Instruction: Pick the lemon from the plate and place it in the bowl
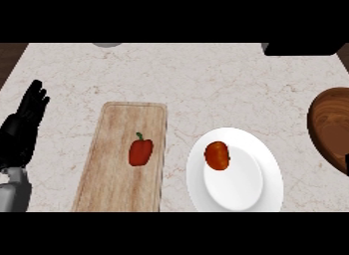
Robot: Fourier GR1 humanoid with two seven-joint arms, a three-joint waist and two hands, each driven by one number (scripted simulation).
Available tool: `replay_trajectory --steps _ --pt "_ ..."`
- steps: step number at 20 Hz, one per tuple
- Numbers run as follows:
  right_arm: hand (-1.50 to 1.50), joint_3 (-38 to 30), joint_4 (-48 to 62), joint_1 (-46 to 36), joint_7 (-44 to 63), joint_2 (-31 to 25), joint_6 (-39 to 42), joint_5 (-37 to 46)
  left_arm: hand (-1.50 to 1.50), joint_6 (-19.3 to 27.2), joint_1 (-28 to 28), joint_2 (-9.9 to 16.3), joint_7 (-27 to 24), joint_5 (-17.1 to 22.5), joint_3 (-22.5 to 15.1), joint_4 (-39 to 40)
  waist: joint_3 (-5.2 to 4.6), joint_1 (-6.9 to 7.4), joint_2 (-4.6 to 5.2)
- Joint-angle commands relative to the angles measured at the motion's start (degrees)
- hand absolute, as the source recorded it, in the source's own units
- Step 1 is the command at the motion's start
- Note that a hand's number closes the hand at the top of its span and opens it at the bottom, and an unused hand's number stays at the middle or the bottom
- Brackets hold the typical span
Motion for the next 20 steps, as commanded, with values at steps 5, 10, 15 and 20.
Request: replay_trajectory --steps 5,10,15,20 --pt "1.5 -11.2 19.2 -7.5 -10.4 -1.6 -2.5 -9.6 0.0 -0.4 -3.8 -0.2 0.9 -0.6 0.1 1.7 0.04 0.73 0.25" --pt "1.5 -13.4 31.9 -7.6 -21.7 -2.6 -7.4 -8.1 0.0 -3.1 1.6 0.4 -3.2 0.5 1.6 0.9 0.03 0.92 0.24" --pt "1.5 -12.4 51.9 -17.0 -30.2 -4.0 -14.8 -4.9 0.0 -1.9 -1.5 -1.1 0.1 -0.5 -0.2 -0.2 0.07 1.6 0.42" --pt "1.5 -15.4 64.1 -21.3 -36.7 -9.0 -14.9 -7.0 0.0 -1.3 -1.2 -1.1 4.2 -2.3 -0.9 -3.7 0.05 1.15 0.25"
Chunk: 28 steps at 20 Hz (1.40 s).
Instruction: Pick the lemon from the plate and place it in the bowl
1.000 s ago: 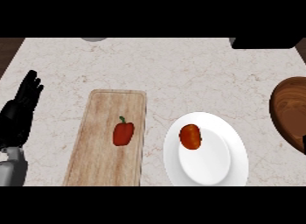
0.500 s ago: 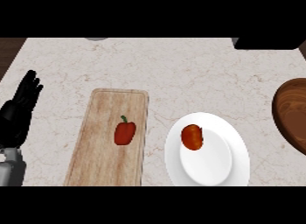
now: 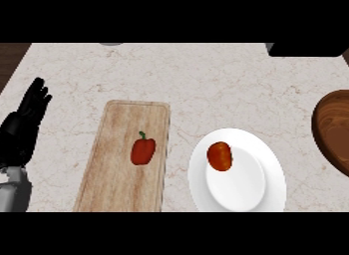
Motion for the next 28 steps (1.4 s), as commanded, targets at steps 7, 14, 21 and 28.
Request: replay_trajectory --steps 7,14,21,28 --pt "-1.5 -0.3 31.7 -3.5 -9.0 -7.5 2.3 3.9 0.0 1.1 -0.6 -1.9 -0.9 -1.3 -1.2 0.3 0.11 0.95 0.41" --pt "-1.5 -7.2 38.7 -11.1 -16.4 -5.8 6.9 -6.6 0.0 -1.4 -0.6 0.4 -1.3 0.6 1.2 1.9 0.08 0.37 0.06" --pt "-1.5 -24.0 44.5 -12.0 -18.7 -11.1 16.2 -24.4 0.0 0.8 0.7 -1.1 -1.4 -0.6 1.0 1.3 0.13 -0.7 -0.06" --pt "-1.5 -27.7 56.4 -3.5 -23.4 -23.6 28.1 -26.9 0.0 2.6 -0.5 -2.7 -1.0 -3.0 -1.1 0.7 0.22 -0.4 0.26"
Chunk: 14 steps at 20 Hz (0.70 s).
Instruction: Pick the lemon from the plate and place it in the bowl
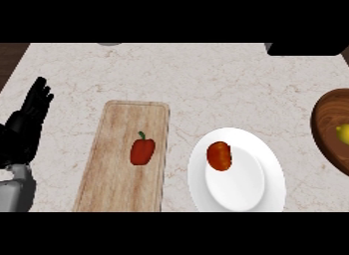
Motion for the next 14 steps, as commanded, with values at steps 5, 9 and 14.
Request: replay_trajectory --steps 5,9,14 --pt "-1.5 -4.5 11.9 6.9 -7.0 -10.6 10.9 -3.5 0.0 -0.3 0.3 -0.4 2.2 -0.3 -1.1 -2.6 0.21 0.77 0.23" --pt "-1.5 -5.1 11.8 13.5 -10.9 -11.6 22.1 -5.6 0.0 -0.4 2.9 -0.7 0.0 0.6 0.1 -2.4 0.28 -0.18 -0.11" --pt "-1.5 -5.9 11.3 14.3 -10.6 -12.0 24.1 -7.9 0.0 -1.8 1.0 0.8 -2.0 1.3 1.6 1.5 0.27 -0.51 0.02"
